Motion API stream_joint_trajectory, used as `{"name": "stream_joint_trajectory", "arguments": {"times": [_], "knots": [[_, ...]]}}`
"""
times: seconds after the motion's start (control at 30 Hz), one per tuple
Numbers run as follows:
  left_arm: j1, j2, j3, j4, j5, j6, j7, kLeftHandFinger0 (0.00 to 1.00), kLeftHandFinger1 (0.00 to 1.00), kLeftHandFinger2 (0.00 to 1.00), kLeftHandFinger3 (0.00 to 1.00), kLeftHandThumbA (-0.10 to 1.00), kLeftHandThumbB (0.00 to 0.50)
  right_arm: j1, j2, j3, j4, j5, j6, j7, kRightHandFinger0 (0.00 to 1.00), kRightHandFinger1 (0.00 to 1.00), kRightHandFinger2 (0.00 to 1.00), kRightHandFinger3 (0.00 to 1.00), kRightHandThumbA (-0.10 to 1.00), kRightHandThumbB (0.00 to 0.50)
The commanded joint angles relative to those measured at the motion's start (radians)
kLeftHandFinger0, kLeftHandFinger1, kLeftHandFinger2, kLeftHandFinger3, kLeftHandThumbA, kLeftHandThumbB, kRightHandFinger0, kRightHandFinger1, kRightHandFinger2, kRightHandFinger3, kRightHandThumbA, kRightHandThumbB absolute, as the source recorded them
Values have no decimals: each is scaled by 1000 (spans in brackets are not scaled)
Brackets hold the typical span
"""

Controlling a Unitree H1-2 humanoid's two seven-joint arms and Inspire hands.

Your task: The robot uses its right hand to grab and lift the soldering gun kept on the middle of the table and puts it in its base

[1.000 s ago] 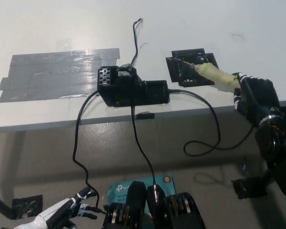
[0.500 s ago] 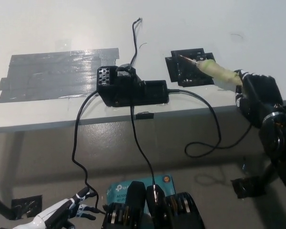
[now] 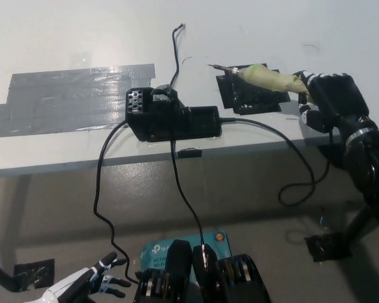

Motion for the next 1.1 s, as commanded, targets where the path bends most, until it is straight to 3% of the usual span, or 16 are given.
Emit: {"name": "stream_joint_trajectory", "arguments": {"times": [0.0, 0.07, 0.13, 0.17, 0.2, 0.23, 0.37, 0.43, 0.5, 0.6, 0.67, 0.7, 0.73, 0.83, 0.97, 1.07], "knots": [[10, 25, 7, -22, -9, 12, 7, 1000, 758, 781, 1000, 1000, 475, -77, -27, 0, -57, -17, -32, 32, 0, 13, 306, 426, -100, 87], [13, 25, 8, -20, -7, 12, 5, 1000, 752, 773, 1000, 1000, 479, -88, -26, 5, -73, -19, -36, 51, 0, 0, 271, 377, -100, 58], [15, 26, 9, -19, -8, 12, 4, 1000, 757, 777, 1000, 1000, 486, -93, -23, 7, -73, -22, -40, 53, 0, 0, 245, 369, -100, 61], [17, 26, 9, -21, -8, 12, 4, 1000, 766, 786, 1000, 1000, 489, -96, -22, 7, -72, -23, -42, 54, 0, 30, 318, 234, -100, 15], [18, 28, 8, -23, -5, 12, -1, 1000, 772, 790, 1000, 1000, 471, -110, -18, 10, -85, -27, -32, 79, 0, 71, 411, 110, -100, 38], [18, 26, 9, -21, -4, 12, 0, 1000, 772, 790, 1000, 1000, 483, -118, -14, 9, -90, -26, -25, 91, 0, 85, 461, 63, -100, 7], [21, 24, 10, -19, -2, 12, 8, 1000, 771, 782, 1000, 1000, 491, -149, -5, 6, -79, -21, -59, 75, 0, 93, 486, 49, -100, 7], [21, 24, 10, -16, -7, 12, 7, 1000, 772, 785, 1000, 1000, 496, -167, -3, 2, -64, -8, -87, 65, 0, 46, 424, 30, -100, 3], [20, 26, 10, -14, -16, 12, 1, 1000, 772, 782, 1000, 1000, 500, -173, -5, 1, -53, -7, -105, 54, 0, 0, 334, 25, -100, 120], [19, 28, 8, -14, -8, 12, 0, 1000, 771, 779, 1000, 1000, 500, -172, -13, -6, -64, 0, -113, 70, 0, 1, 345, 5, -100, 244], [20, 31, 7, -17, 0, 12, -2, 1000, 760, 770, 1000, 1000, 500, -169, -16, -7, -57, 3, -134, 62, 0, 0, 357, 0, -100, 261], [23, 30, 10, -16, -12, 12, 4, 1000, 767, 780, 1000, 1000, 500, -163, -29, -5, -83, 7, -134, 92, 0, 8, 365, 4, -100, 229], [23, 31, 11, -18, -5, 12, 2, 1000, 756, 784, 1000, 1000, 500, -163, -38, -4, -86, 6, -154, 89, 0, 1, 345, 0, -100, 270], [22, 33, 13, -17, -3, 12, 1, 1000, 750, 778, 1000, 1000, 500, -160, -40, -6, -91, 3, -158, 98, 0, 0, 345, 7, -100, 266], [27, 33, 15, -18, -8, 12, 1, 1000, 778, 791, 1000, 1000, 491, -141, -64, -9, -113, 7, -188, 110, 0, 0, 353, 31, -100, 304], [28, 30, 15, -23, -9, 12, 7, 1000, 757, 776, 1000, 1000, 483, -131, -84, -14, -122, 20, -219, 116, 0, 0, 358, 43, -100, 271]]}}
